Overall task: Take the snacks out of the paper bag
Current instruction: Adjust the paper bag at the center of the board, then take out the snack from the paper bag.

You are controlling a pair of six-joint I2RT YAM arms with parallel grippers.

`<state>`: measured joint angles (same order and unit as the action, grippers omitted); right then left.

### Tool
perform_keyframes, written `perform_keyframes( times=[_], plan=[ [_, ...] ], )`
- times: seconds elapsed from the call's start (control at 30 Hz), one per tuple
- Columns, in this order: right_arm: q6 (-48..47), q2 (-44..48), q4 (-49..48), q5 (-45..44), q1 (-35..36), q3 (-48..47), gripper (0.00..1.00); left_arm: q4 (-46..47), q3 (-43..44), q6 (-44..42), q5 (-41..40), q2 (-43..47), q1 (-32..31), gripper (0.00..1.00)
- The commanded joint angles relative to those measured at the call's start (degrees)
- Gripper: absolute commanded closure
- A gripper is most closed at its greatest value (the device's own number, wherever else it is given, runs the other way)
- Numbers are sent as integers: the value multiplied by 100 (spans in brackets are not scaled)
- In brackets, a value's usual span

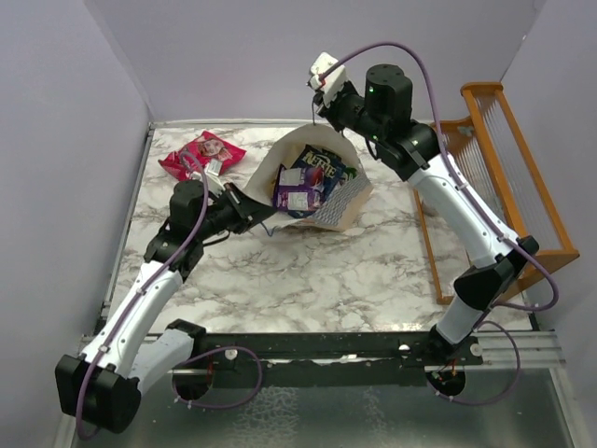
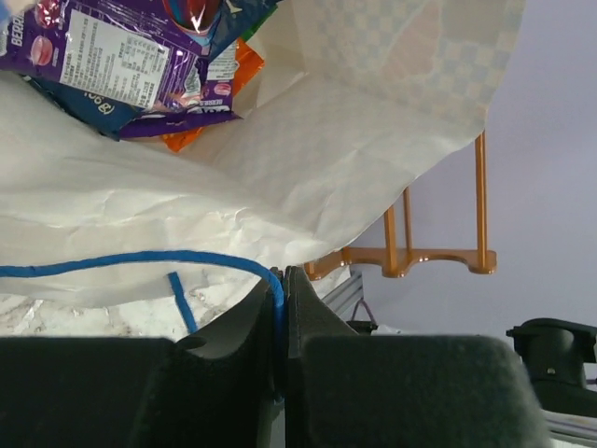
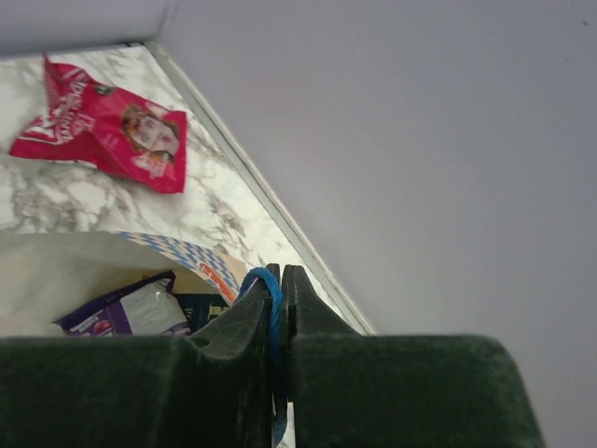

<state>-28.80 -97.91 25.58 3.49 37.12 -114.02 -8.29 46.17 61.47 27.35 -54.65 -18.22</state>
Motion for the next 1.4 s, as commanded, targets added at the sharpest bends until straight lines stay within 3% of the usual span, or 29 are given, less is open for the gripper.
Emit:
perform_keyframes(
  times=[0.0, 0.2, 0.3, 0.43, 0.6, 0.83, 1.0, 1.07, 1.2, 1.27, 1.37],
  plan=[
    [394, 532, -567, 1556, 32, 79, 98, -640, 70, -606, -334, 558, -39, 87],
    [837, 909, -1154, 2224, 32, 901, 98, -2057, 93, -1449, -976, 1306, -36, 52],
    [906, 794, -981, 2269, 32, 869, 98, -2785, 153, -1799, -1441, 1923, -41, 36],
    [1079, 827, -930, 2526, 41, 1063, 98, -3506, 561, -2407, -1879, 2371, -40, 22],
    [1474, 884, -1028, 2680, 41, 1122, 98, -3484, 1246, -3039, -1607, 2110, -34, 27],
    [1773, 764, -849, 2180, 48, 983, 98, -2063, 1208, -2622, -708, 1273, -39, 46],
    [1962, 860, -1017, 2249, 49, 1102, 98, -1299, 1294, -2566, -895, 702, -395, 50],
    [2110, 842, -1071, 2209, 49, 1085, 98, -1191, 1386, -2658, -1542, 384, -1018, 50],
    [2223, 714, -953, 1822, 49, 909, 98, -1129, 1850, -3068, -3364, -534, -2855, 50],
    [2285, 571, -745, 1246, 49, 712, 98, -949, 2019, -3170, -4012, -914, -3233, 51],
    [2252, 408, -392, 921, 41, 386, 98, -465, 1880, -3175, -4512, -1163, -3267, 57]
  ],
)
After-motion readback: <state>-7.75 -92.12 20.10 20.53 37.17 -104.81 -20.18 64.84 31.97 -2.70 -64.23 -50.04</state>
